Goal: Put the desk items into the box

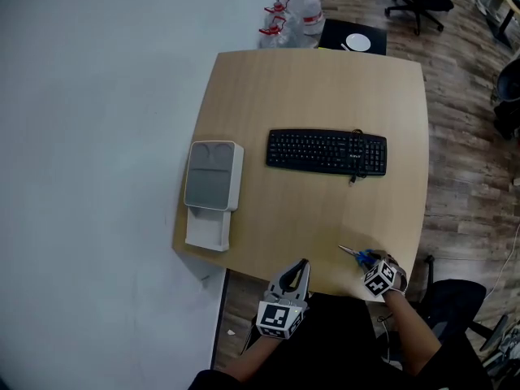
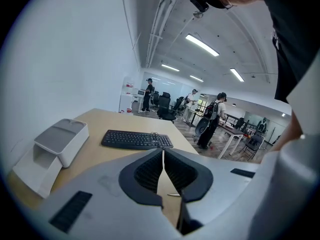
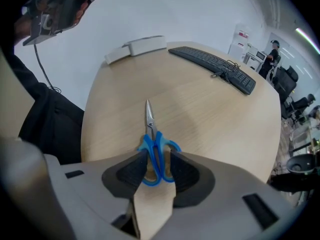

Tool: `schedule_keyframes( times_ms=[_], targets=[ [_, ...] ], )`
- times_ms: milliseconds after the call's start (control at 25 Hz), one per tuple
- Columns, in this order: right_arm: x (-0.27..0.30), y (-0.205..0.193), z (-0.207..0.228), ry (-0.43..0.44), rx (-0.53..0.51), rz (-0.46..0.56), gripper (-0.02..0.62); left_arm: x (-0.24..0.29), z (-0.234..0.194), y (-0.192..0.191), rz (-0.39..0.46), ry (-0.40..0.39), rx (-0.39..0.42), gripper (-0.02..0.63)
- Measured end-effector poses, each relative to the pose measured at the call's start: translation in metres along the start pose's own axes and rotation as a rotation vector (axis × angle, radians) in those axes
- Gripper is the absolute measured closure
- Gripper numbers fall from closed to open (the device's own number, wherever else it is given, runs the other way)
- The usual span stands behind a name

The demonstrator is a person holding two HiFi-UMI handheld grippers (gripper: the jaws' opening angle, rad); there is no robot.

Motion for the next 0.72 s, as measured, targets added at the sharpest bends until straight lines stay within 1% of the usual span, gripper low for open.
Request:
schedule_keyframes(
  times_ms=[80,200,320,520,720],
  targets=[
    [-0.001,0.001,0.001,0.003,-0.007,-0.004,0.402,0.002,0.0,0.0,-0.006,0.0,-0.004,0.584],
    [0.0,0.003,-0.002,0.0,-0.01,-0.016,0.442,0.006,-0.005,-0.001,-0.014,-0.016,-0.004,0.584],
    [0.001,0.003,-0.003,-0.02,-0.008,-0.029,0.451,0.008,-0.012,-0.004,-0.017,-0.026,-0.031,0.584],
    [-0.002,0.006,-0.004,-0.061,-0.018,-0.034,0.453,-0.001,-0.028,0.003,0.033,-0.036,-0.047,0.584],
    [-0.008,0.031,-0.019,-0.112,-0.039,-0.031,0.454,-0.019,-0.063,0.002,0.077,-0.046,-0.061,0.584]
  ],
)
Point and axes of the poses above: the fingertips, and each gripper's own axes: x forward along the fingers, z to its right, y out of its top, the point moved 6 cm from there along -x, backward along the fingers, and after that the axes turned 9 degrees about y, right-handed, at the moved point
